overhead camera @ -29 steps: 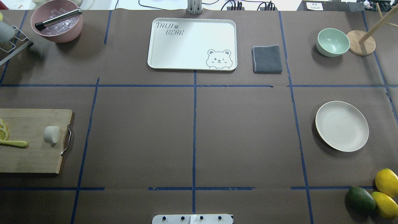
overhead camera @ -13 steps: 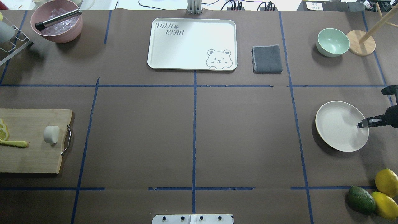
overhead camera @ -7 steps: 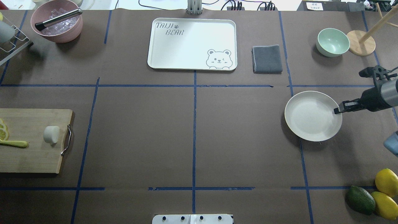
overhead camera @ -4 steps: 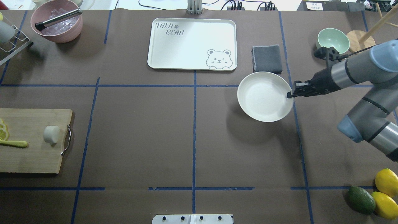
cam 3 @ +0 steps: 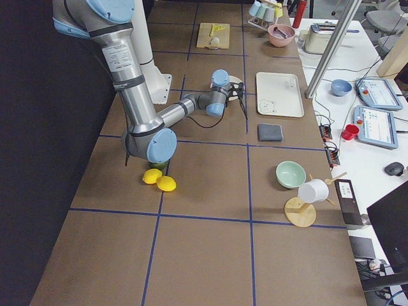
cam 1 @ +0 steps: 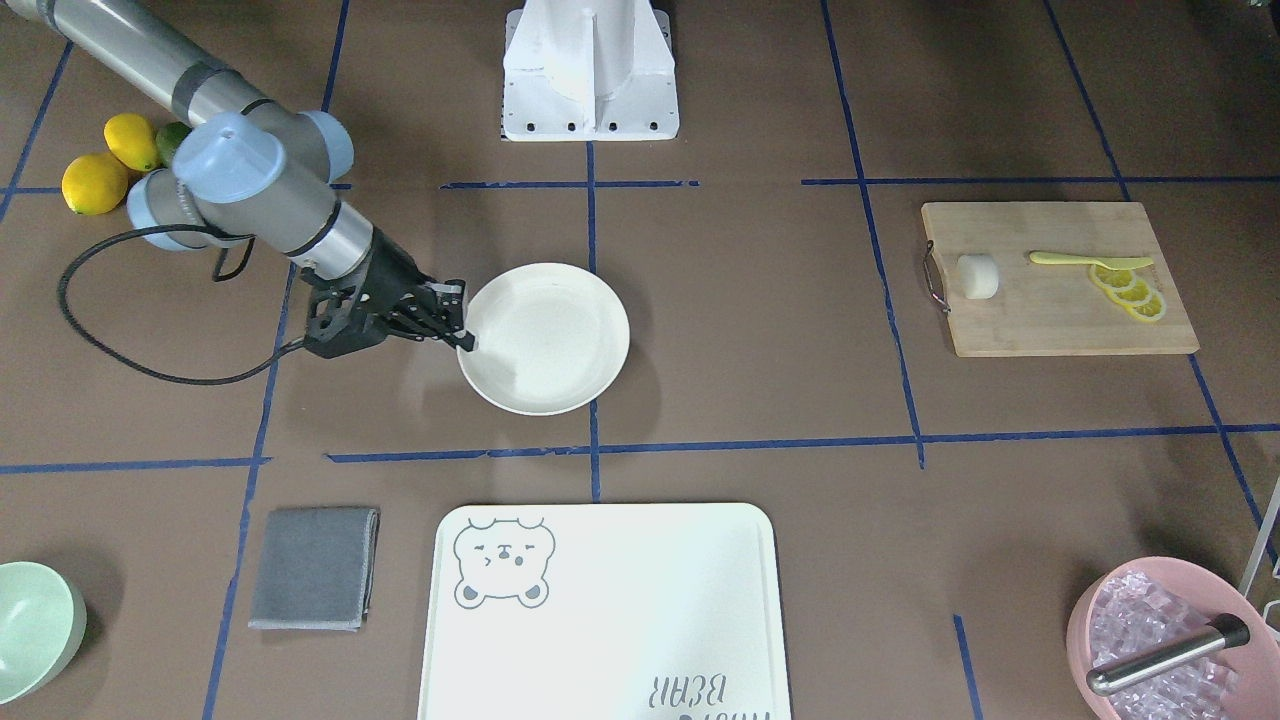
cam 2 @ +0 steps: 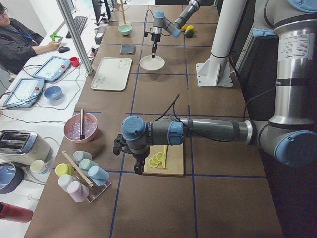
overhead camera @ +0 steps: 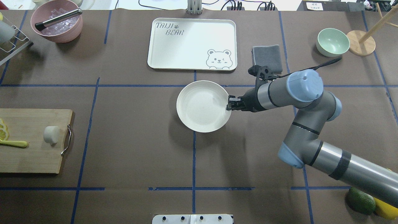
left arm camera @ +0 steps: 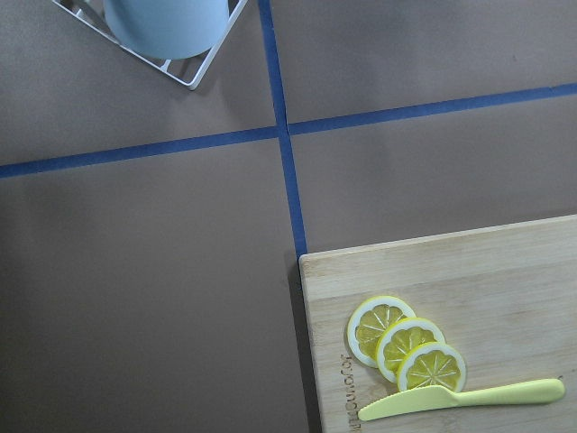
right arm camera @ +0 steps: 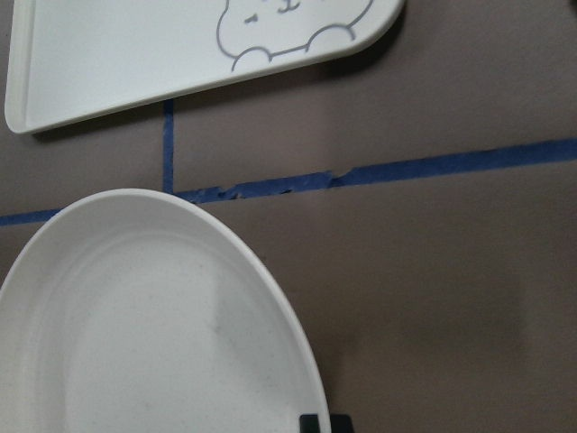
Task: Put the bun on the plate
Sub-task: 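Slide the white plate with the right gripper toward the table centre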
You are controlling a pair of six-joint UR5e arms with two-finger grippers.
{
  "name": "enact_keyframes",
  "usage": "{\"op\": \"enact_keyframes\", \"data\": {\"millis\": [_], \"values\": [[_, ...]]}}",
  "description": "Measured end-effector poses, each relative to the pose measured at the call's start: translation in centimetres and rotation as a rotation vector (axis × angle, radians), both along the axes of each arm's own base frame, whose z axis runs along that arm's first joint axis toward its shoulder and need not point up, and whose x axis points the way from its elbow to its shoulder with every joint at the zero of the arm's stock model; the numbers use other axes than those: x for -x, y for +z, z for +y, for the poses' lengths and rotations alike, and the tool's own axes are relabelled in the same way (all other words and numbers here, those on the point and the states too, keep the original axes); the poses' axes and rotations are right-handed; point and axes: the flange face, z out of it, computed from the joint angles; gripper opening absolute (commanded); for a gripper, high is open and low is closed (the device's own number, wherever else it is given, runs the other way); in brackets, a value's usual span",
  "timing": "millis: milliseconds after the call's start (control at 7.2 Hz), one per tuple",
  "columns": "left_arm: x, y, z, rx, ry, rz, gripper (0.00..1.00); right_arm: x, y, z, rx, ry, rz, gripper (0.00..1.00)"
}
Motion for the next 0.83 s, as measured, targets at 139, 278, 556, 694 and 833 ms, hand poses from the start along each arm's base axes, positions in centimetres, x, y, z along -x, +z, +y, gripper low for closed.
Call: {"op": "enact_keyframes", "data": {"millis": [139,278,556,694,833], "values": [[0.0,0.0,0.0,0.000,0.000,0.000,1.00,2.3,-1.3,1.2,0.012,0.006,0.023,0.05],[0.0,0.0,0.0,0.000,0.000,0.001,1.00,3.8,-1.8,2.1,0.015,0.008,0.041,0.61],[-0.2,0.0,0.0,0.001,0.003,0.001,1.00,5.0,-1.9,3.0,0.013,0.013,0.055,1.00],[-0.2,0.1,0.0,0.001,0.005,0.001,1.00,5.1,-1.9,3.1,0.014,0.015,0.061,1.00],[-0.3,0.1,0.0,0.001,0.006,0.001,1.00,4.8,-1.8,2.7,0.020,0.021,0.073,1.00]]}}
